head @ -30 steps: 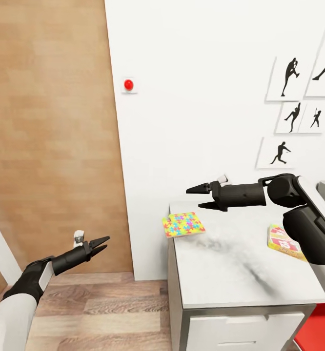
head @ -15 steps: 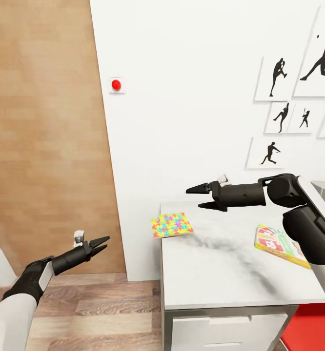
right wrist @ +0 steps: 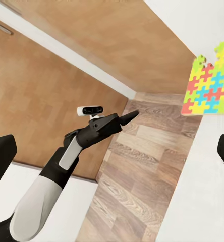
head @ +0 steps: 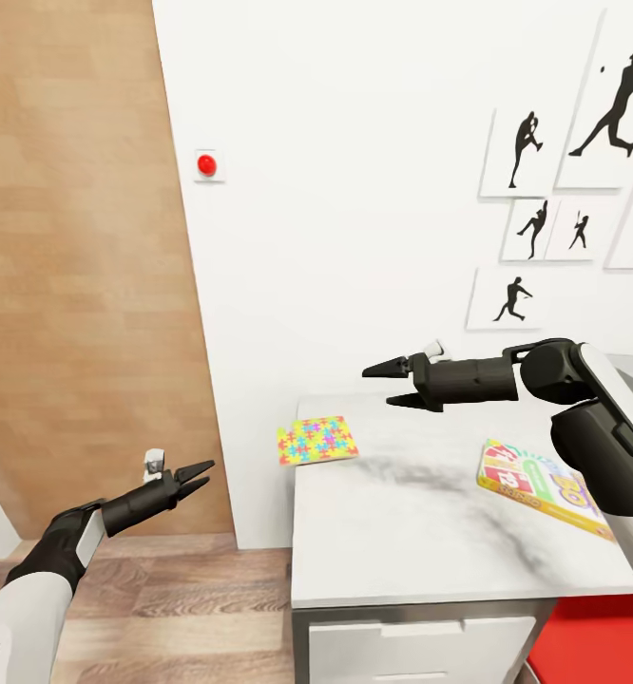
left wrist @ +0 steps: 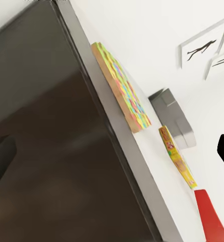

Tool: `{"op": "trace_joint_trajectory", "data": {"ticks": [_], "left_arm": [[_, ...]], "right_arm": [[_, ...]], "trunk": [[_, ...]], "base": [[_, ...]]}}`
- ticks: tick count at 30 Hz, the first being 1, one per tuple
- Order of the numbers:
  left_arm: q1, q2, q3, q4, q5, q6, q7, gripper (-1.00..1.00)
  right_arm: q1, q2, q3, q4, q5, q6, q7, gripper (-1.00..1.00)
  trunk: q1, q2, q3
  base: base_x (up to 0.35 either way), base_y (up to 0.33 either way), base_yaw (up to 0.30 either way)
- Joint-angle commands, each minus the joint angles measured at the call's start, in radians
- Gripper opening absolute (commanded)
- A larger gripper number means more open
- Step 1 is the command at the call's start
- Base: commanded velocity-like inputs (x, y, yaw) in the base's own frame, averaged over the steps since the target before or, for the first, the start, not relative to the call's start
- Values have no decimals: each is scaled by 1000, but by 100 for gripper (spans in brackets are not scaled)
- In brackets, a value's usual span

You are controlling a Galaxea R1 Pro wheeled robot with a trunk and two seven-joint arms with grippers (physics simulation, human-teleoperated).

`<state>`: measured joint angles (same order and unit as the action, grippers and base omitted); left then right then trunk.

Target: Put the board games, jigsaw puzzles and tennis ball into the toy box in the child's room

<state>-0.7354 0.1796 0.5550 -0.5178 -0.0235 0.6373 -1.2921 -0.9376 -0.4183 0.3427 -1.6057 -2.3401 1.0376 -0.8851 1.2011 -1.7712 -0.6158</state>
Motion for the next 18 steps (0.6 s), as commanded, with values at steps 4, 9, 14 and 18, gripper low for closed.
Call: {"op": "trace_joint_trajectory", "data": {"ticks": [4, 9, 14, 18], "left_arm": [[-1, -1, 3, 0, -3, 10, -4, 100], [-1, -11, 10, 7, 4, 21, -14, 100], [1, -12, 17, 7, 7, 30, -17, 100], [1, -12, 21, 7, 9, 53, -15, 100]], "right_arm": [[-1, 0, 2, -1, -9, -1, -14, 100], [16, 17, 2, 16, 2, -9, -20, 100], [40, 45, 2, 39, 2, -7, -21, 100], [56, 56, 2, 61, 2, -6, -29, 100]], "trunk": [[0, -1, -1], [0, -1, -1], [0, -1, -1], [0, -1, -1]], "base": [[121, -75, 0], [19, -12, 0], [0, 0, 0], [0, 0, 0]]}}
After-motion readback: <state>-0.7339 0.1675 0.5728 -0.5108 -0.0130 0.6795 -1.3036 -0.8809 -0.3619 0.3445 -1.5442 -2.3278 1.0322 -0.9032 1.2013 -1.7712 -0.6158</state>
